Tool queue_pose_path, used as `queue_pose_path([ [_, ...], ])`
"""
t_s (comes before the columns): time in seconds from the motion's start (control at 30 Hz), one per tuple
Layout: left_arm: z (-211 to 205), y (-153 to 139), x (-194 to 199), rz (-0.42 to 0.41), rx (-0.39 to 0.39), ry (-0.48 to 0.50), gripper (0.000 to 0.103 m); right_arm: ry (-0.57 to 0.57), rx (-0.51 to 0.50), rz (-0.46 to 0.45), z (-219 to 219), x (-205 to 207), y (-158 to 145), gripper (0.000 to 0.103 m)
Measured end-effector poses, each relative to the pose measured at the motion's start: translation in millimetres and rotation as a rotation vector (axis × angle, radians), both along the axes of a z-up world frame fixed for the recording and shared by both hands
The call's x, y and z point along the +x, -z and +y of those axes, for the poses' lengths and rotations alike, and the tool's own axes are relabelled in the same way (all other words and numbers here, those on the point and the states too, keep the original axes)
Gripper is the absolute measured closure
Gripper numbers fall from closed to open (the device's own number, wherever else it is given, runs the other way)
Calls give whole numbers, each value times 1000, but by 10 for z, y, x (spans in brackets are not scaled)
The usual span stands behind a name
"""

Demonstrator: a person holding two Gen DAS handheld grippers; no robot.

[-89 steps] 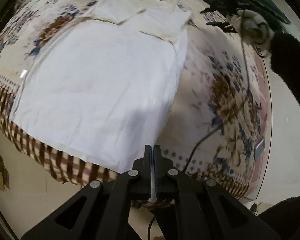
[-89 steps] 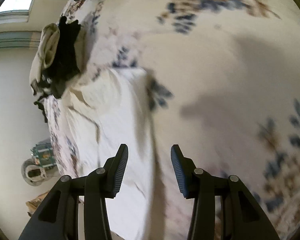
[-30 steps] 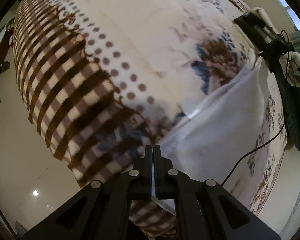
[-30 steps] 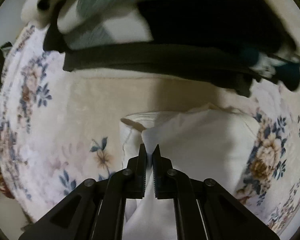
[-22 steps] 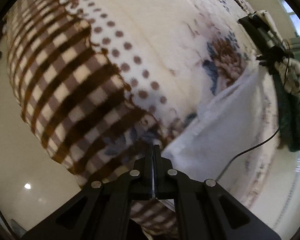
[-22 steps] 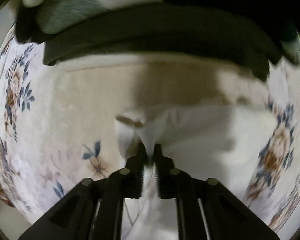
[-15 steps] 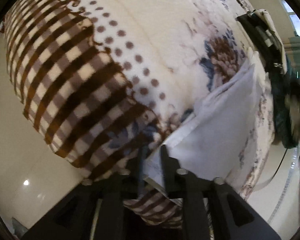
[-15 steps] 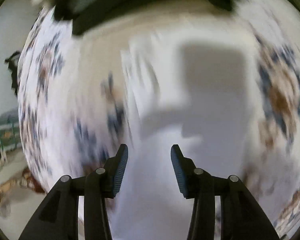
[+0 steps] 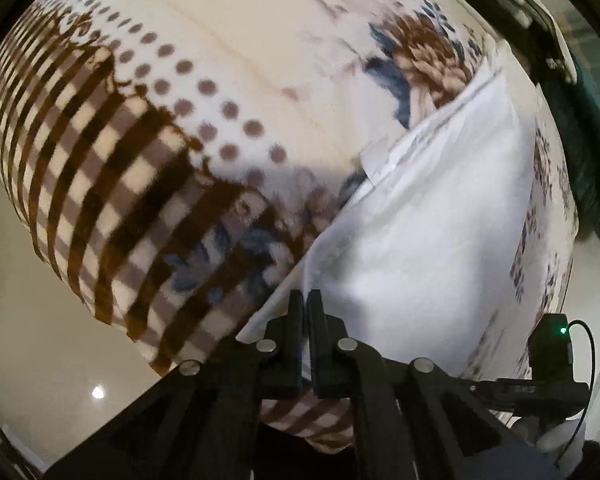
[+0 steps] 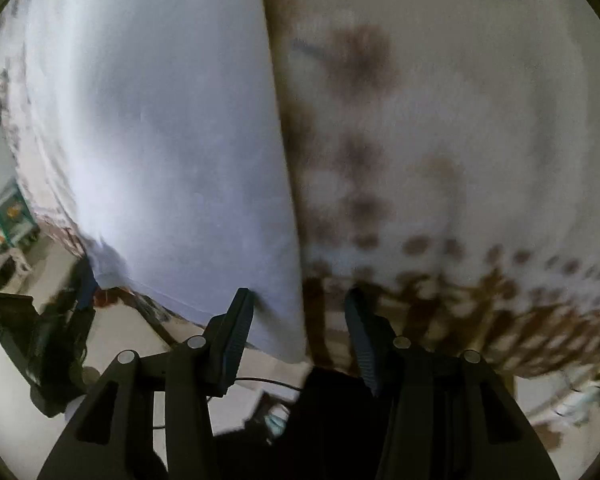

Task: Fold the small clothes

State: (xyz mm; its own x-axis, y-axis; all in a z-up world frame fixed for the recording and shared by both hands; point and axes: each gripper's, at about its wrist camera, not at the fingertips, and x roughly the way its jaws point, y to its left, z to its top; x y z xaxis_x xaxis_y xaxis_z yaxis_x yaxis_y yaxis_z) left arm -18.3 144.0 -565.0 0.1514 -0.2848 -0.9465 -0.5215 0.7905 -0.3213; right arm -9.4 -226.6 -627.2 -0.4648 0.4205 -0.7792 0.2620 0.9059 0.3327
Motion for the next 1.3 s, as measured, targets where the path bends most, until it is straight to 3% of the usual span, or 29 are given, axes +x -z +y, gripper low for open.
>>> queue_pose_path([
  [0.03, -15, -14, -13, 2, 21, 12, 102, 0, -10, -16, -13, -18, -21, 99],
  [0.2, 53, 16, -65, 30, 50, -2, 102, -62, -29, -90, -24, -207, -128, 101],
  [0.3, 62, -216, -42, 30, 49, -5, 99, -111, -43, -130, 19, -168, -202, 101],
  [0.4, 14, -606, 65, -18, 66, 17, 97, -96, -19, -123, -14, -91, -302, 90],
  [0.43, -7, -762, 119, -46, 74, 27, 87, -72, 4, -127, -88, -37, -366, 75],
  [0.47, -35, -882, 222, -74, 71, 36, 66, -36, 44, -137, -172, 24, -462, 63],
  [0.5, -52, -998, 342, -111, 62, 45, 54, -8, 66, -149, -204, 95, -538, 46],
  [0.53, -73, -1118, 515, -154, 58, 51, 37, 16, 79, -166, -292, 209, -614, 43],
  [0.57, -87, -1188, 661, -192, 51, 54, 35, 36, 89, -186, -382, 336, -682, 43],
  [0.7, -222, -1205, 1500, -270, 12, 106, 35, 134, 84, -279, -757, 906, -995, 43],
  [0.87, -475, -1024, 2834, -355, 6, 228, 35, 249, 18, -382, -1168, 1671, -1140, 43],
  [0.97, -619, -848, 3652, -390, -6, 317, 35, 314, -19, -463, -1484, 2407, -1177, 43],
  [1.1, -826, -537, 4402, -404, -30, 420, 36, 376, -31, -525, -1704, 3339, -1052, 43],
  [1.2, -967, -292, 4709, -394, -53, 490, 39, 418, -23, -553, -1722, 3856, -908, 43],
  [1.23, -1011, -221, 4794, -400, -58, 514, 62, 425, -18, -556, -1746, 3993, -872, 43],
  [1.27, -1043, -169, 4854, -396, -65, 533, 97, 428, -14, -558, -1741, 4108, -833, 43],
  [1.3, -1077, -119, 4913, -384, -63, 552, 103, 432, -14, -562, -1729, 4247, -783, 43],
])
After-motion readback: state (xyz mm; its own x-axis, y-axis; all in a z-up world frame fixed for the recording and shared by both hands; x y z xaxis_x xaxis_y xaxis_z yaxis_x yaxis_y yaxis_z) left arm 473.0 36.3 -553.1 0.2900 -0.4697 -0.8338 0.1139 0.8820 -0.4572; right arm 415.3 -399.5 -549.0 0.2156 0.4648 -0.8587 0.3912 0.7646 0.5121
